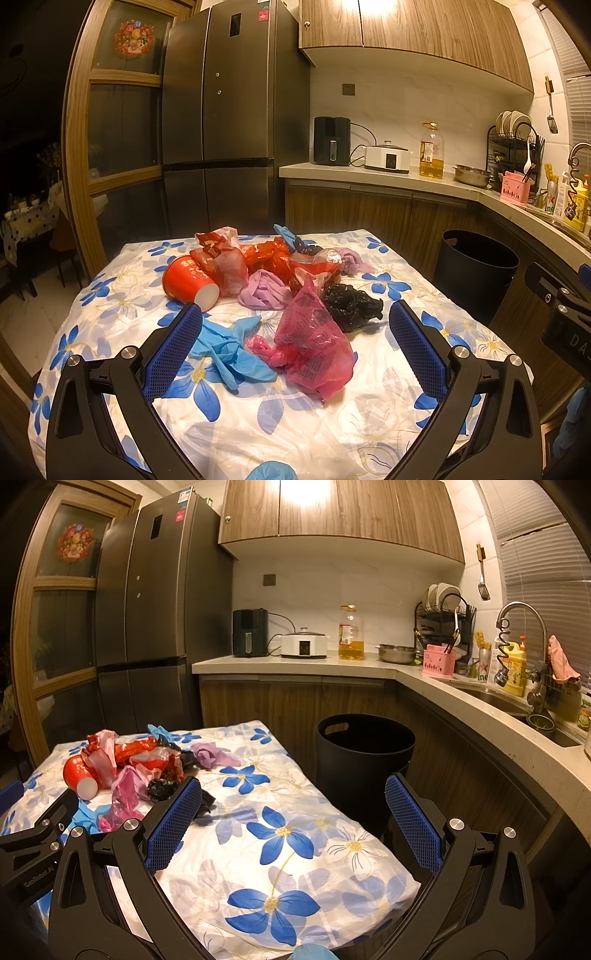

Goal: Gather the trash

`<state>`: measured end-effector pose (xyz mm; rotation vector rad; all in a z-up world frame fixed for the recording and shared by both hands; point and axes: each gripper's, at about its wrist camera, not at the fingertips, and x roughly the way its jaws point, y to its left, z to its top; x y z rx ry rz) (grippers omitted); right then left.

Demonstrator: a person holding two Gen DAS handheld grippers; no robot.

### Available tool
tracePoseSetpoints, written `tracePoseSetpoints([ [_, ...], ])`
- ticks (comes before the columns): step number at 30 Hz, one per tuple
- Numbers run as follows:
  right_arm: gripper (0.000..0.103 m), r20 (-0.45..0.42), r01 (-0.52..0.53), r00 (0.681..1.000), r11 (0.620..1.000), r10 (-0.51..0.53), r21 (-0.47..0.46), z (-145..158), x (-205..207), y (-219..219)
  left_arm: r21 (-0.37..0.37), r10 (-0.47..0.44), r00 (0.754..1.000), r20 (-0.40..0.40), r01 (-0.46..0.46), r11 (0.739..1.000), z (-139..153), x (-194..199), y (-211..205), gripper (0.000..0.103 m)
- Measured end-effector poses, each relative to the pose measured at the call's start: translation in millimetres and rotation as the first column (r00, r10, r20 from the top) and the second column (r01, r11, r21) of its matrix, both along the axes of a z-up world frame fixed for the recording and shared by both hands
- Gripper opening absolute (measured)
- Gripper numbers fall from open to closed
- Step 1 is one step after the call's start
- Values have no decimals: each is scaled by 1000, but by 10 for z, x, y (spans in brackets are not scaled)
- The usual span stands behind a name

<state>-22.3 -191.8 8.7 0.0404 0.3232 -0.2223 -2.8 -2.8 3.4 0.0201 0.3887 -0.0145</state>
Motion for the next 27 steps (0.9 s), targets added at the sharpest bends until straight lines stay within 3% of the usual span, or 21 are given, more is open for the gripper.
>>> tracePoseSetpoints([
  [16, 99, -35, -21, 999, 1000, 21, 9, -142, 210, -26, -16, 1, 1000, -16, -1, 1000, -171, 154, 20, 98],
  [27, 99, -69, -83, 994, 996, 85, 37, -421, 528, -56, -72, 48, 997, -62, -52, 996, -521, 377, 251, 98],
])
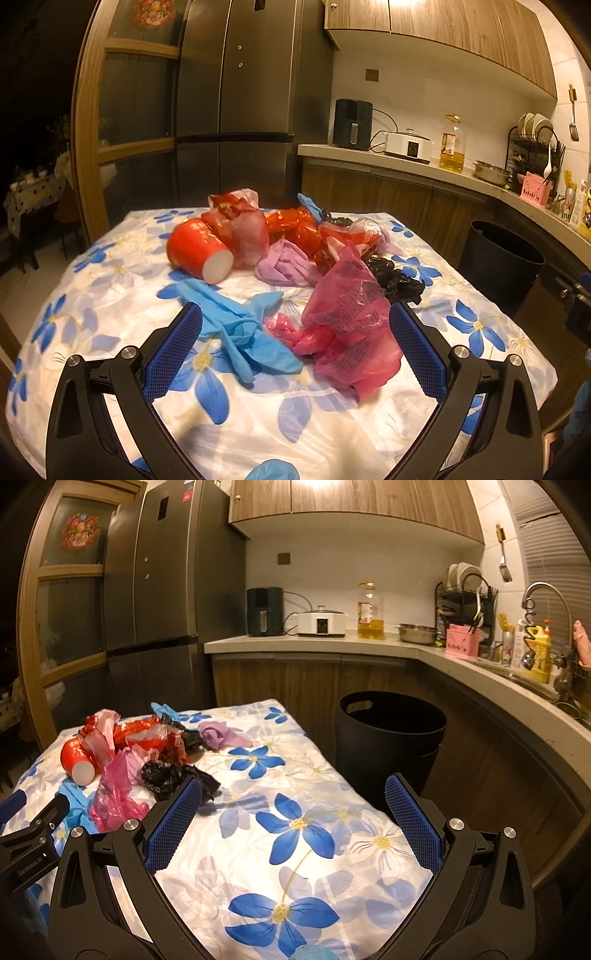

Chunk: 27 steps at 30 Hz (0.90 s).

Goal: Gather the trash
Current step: 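Grasp the pink plastic bag with the left tool while the right tool grasps the black bag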

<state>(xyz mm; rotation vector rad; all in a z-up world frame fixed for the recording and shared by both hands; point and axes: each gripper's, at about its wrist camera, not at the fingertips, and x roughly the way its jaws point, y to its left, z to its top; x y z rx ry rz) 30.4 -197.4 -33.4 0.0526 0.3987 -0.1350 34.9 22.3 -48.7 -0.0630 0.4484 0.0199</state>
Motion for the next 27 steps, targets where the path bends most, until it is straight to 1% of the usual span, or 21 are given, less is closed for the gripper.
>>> tracePoseSetpoints([
  [2, 99, -8, -13, 1000, 1000, 13, 3, -48, 63, 11, -1, -13, 1000, 1, 13, 1000, -28, 47, -35, 98],
  [6, 99, -12, -33, 999, 999, 33, 14, -123, 157, -2, 33, -38, 999, 10, 38, 999, -39, 178, -189, 97],
  [8, 99, -12, -36, 999, 999, 36, 24, -152, 204, -26, 47, -41, 999, 14, 40, 998, -54, 261, -233, 94],
  [11, 98, -17, -41, 999, 998, 41, 43, -202, 277, -69, 59, -50, 999, -10, 51, 997, -121, 392, -303, 89],
  [13, 98, -21, -47, 999, 998, 48, 51, -235, 319, -87, 61, -57, 998, -36, 59, 996, -178, 465, -336, 71],
  [14, 98, -25, -53, 998, 997, 55, 55, -256, 349, -90, 55, -67, 996, -51, 69, 996, -206, 493, -338, 66],
  [16, 96, -30, -74, 997, 995, 76, 66, -291, 400, -84, 36, -84, 993, -83, 87, 996, -266, 539, -329, 51],
  [17, 94, -36, -92, 995, 993, 95, 74, -317, 439, -69, 25, -86, 992, -91, 88, 996, -287, 548, -315, 47],
  [19, 92, -38, -127, 991, 988, 130, 87, -354, 486, -37, 17, -93, 991, -91, 95, 995, -306, 545, -297, 26],
  [20, 89, -38, -139, 989, 986, 143, 90, -367, 501, -20, 19, -91, 992, -91, 93, 995, -309, 550, -293, 23],
  [22, 86, -33, -178, 983, 979, 182, 100, -395, 540, 48, 12, -108, 990, -96, 109, 994, -325, 554, -272, 12],
  [23, 83, -31, -191, 980, 976, 195, 102, -401, 555, 79, 5, -115, 989, -96, 116, 993, -328, 554, -262, 11],
  [24, 80, -27, -211, 976, 972, 214, 103, -407, 577, 129, -1, -116, 989, -92, 117, 993, -324, 538, -243, 8],
  [25, 79, -23, -224, 974, 969, 227, 103, -410, 592, 162, -8, -114, 990, -80, 114, 993, -303, 513, -222, 6],
  [27, 73, -18, -261, 964, 960, 264, 101, -428, 645, 263, -17, -113, 992, -49, 112, 994, -239, 457, -189, 5],
])
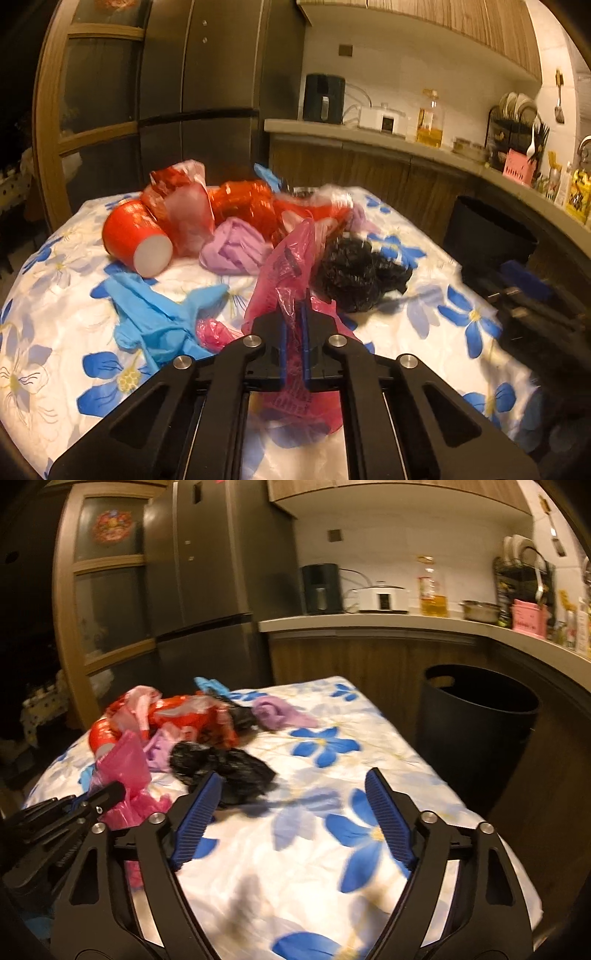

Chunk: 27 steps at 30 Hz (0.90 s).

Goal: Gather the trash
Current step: 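Grasp the pink plastic bag with the left tool while the right tool grasps the black bag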

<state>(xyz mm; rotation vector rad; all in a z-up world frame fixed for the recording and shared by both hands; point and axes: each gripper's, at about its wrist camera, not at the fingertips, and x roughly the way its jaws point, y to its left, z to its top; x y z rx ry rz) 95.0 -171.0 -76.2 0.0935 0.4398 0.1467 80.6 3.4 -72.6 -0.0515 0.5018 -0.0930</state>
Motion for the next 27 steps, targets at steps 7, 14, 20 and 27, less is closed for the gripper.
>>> tracePoseSetpoints([
  [7, 63, -26, -121, 992, 993, 121, 17, -72, 279, 338, -40, 72, 992, 99, -68, 997, 275, -158, 235, 5],
  [14, 63, -73, -156, 985, 988, 157, 16, -190, 513, 535, -50, 136, 985, 109, -132, 990, 320, -131, 403, 5],
  [20, 40, -120, -174, 978, 985, 173, 5, -329, 643, 624, -43, 141, 986, 88, -137, 990, 256, -63, 400, 5],
  [27, 11, -106, -175, 979, 984, 176, 23, -336, 609, 581, -28, 137, 987, 83, -135, 990, 232, -54, 358, 5],
])
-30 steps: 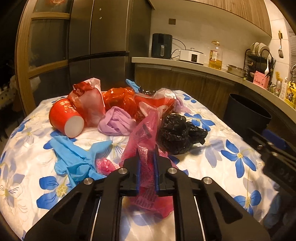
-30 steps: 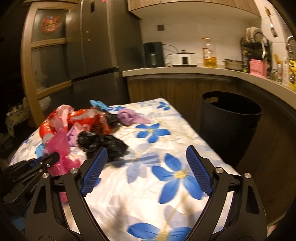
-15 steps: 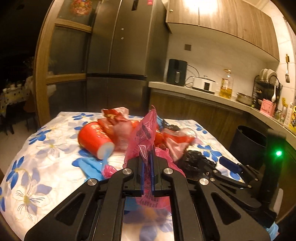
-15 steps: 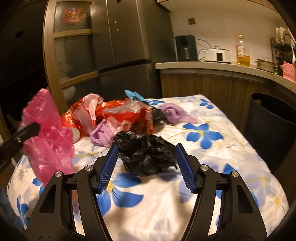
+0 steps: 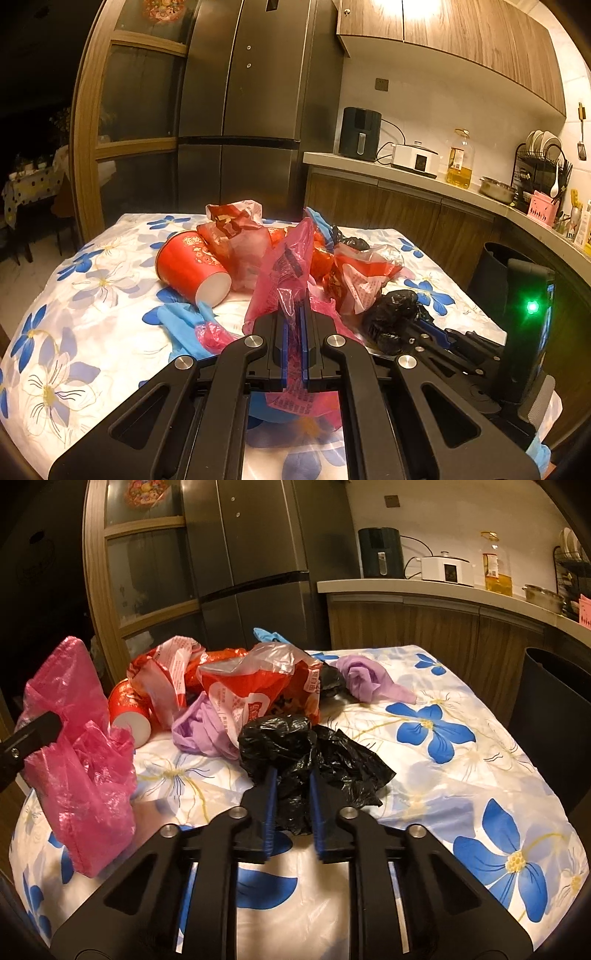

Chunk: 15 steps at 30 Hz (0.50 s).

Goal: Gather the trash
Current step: 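Grasp the pink plastic bag with the left tool while the right tool grasps the black bag, then carry the pink and black bags in both tools over the black bin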

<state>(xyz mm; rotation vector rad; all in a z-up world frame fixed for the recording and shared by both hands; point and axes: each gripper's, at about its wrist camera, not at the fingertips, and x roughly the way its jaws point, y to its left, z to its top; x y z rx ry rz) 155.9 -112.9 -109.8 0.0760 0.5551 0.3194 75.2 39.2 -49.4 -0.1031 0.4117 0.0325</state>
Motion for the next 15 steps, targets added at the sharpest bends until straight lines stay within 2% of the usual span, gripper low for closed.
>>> tracePoseSetpoints([
  [7, 9, 80, 25, 996, 997, -31, 75, 310, -294, -322, 30, -6, 1000, 30, 5, 1000, 130, -47, -122, 4],
  [15, 9, 153, 113, 980, 990, -125, 88, 598, -506, -815, 31, -91, 995, 50, 89, 996, 303, 73, -515, 4],
])
